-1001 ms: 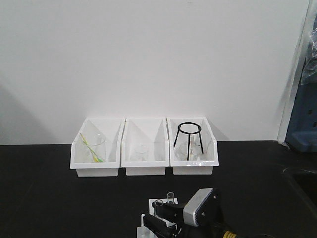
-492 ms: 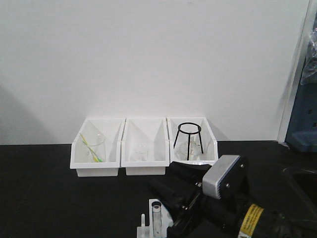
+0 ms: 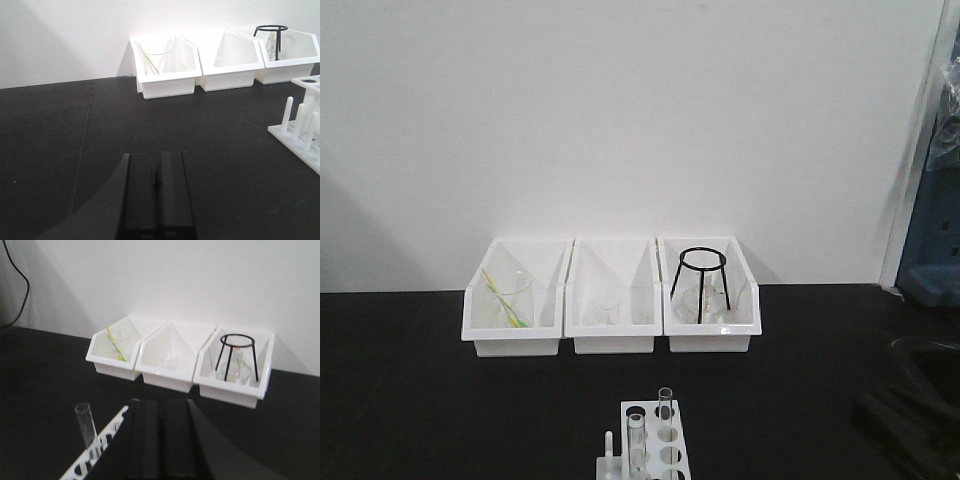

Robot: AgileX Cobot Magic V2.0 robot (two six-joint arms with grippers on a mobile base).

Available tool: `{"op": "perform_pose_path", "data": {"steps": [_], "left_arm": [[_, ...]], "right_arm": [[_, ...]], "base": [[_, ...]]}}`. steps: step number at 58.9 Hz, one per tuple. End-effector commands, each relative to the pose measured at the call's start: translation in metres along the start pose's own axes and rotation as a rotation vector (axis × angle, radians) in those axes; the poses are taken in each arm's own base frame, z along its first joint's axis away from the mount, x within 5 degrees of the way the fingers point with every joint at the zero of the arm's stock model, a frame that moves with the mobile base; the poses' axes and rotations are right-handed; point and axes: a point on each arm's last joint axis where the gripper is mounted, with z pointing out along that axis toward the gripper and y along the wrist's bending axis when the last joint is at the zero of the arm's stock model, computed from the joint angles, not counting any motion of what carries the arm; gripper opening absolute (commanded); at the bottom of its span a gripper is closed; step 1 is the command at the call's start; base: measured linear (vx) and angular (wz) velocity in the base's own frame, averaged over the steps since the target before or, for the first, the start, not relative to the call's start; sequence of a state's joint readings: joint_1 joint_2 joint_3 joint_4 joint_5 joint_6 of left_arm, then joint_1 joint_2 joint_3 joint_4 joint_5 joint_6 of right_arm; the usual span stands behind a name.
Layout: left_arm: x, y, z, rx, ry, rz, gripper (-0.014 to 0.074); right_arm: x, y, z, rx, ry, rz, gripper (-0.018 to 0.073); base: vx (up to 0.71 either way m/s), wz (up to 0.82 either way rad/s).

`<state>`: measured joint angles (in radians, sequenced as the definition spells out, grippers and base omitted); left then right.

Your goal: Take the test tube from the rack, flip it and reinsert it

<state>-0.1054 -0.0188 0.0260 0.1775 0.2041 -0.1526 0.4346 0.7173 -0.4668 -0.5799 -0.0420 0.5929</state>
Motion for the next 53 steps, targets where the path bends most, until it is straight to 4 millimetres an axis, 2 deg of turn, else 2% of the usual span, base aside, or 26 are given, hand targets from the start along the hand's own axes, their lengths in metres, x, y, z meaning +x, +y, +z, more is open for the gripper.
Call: {"op": "perform_pose_path", "data": {"steps": [1,9,16,28,43,53], "left_arm": [[-0.009,-0.001,-0.001,0.014,-0.092,-0.014,-0.0006],[-0.009,-0.001,-0.001,0.014,-0.092,-0.014,-0.0006],[-0.009,-0.001,-0.001,0.014,-0.092,-0.014,-0.0006],[-0.009,-0.001,-0.001,0.014,-0.092,-0.014,-0.0006],[-0.009,-0.001,-0.001,0.014,-0.092,-0.014,-0.0006],[-0.009,-0.001,-0.001,0.014,-0.092,-0.014,-0.0006]], "right_arm": [[0.007,0.002,-0.023,-0.019,-0.085,0.003,-0.0011],[0.033,0.002,-0.046,-0.016,-0.114,-0.006,-0.0011],[0.052,0.002,-0.055,-0.016,-0.122,-0.007,-0.0011],[0.078,0.002,-0.056,-0.016,-0.064,-0.005,-0.0011],[0.102,0.0,-0.057,0.001,-0.003,0.009,-0.0011],[0.108,-0.013,-0.067,0.168,-0.064,0.06,-0.0011]], "base": [[0.0,0.0],[0.0,0.0],[0.0,0.0],[0.0,0.0],[0.0,0.0],[0.0,0.0]]}}
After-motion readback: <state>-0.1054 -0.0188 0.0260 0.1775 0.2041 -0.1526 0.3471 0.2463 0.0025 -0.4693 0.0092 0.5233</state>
